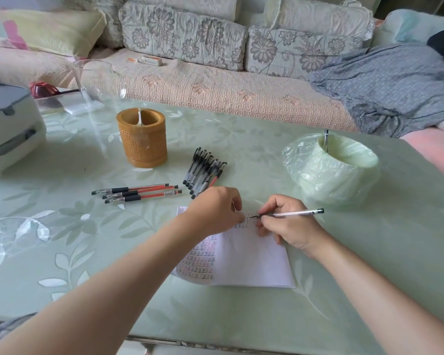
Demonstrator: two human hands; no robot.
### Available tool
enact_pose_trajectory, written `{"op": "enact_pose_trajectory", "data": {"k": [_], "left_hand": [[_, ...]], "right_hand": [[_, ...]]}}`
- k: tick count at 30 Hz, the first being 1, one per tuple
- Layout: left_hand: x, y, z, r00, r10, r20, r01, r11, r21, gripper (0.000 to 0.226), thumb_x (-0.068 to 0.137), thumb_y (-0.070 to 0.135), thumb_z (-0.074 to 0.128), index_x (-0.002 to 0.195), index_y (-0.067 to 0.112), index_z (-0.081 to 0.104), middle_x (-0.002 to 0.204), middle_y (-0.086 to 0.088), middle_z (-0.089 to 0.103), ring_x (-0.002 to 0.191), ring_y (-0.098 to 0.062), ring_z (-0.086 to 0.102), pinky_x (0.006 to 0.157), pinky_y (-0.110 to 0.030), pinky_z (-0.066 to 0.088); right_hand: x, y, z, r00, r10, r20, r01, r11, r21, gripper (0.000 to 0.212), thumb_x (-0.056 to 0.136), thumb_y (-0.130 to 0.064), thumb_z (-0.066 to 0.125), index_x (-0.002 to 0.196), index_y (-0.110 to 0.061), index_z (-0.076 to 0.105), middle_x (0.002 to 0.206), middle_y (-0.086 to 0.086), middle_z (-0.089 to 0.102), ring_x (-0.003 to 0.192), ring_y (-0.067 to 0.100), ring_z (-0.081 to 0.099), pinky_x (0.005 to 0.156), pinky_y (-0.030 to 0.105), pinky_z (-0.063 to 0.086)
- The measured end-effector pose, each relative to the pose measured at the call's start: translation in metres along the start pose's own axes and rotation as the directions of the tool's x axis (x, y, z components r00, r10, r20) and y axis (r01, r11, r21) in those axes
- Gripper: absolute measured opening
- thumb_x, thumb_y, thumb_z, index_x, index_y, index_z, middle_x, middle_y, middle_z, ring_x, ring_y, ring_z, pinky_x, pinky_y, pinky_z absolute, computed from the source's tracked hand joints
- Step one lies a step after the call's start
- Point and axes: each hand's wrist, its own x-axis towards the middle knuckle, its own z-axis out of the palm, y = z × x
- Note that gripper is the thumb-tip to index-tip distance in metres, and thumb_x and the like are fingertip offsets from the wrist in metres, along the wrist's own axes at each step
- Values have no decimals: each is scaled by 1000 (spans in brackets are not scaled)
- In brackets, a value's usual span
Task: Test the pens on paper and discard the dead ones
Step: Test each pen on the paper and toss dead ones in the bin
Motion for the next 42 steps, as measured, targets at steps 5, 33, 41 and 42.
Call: {"op": "enact_pose_trajectory", "data": {"k": [5,33,41,42], "left_hand": [[1,3,9,997,-75,-24,76,997,18,27,74,47,75,82,26,59,85,6,64,79,-13,57,58,-23,38],[1,7,10,994,-99,-40,101,994,46,35,71,54,76,80,28,56,89,6,63,85,-15,57,60,-25,37],[3,7,9,995,-99,-25,100,994,40,35,71,53,76,80,26,56,88,4,64,85,-17,59,61,-25,39],[3,7,9,995,-98,-24,99,994,41,35,71,53,76,80,26,56,89,4,64,85,-17,59,61,-25,39]], "right_hand": [[3,5,1,999,-32,16,32,999,-31,27,80,11,62,65,-8,49,47,0,46,38,13,40,38,20,30],[6,11,3,987,-154,48,161,958,-239,21,63,-16,64,58,-15,44,55,-8,40,53,9,34,49,26,25],[4,13,3,983,-179,37,183,961,-206,20,64,-11,63,62,-4,44,57,-2,42,55,11,34,51,26,25],[5,14,3,982,-186,43,191,958,-215,20,64,-10,63,62,-4,44,57,-3,41,55,10,34,51,26,25]]}}
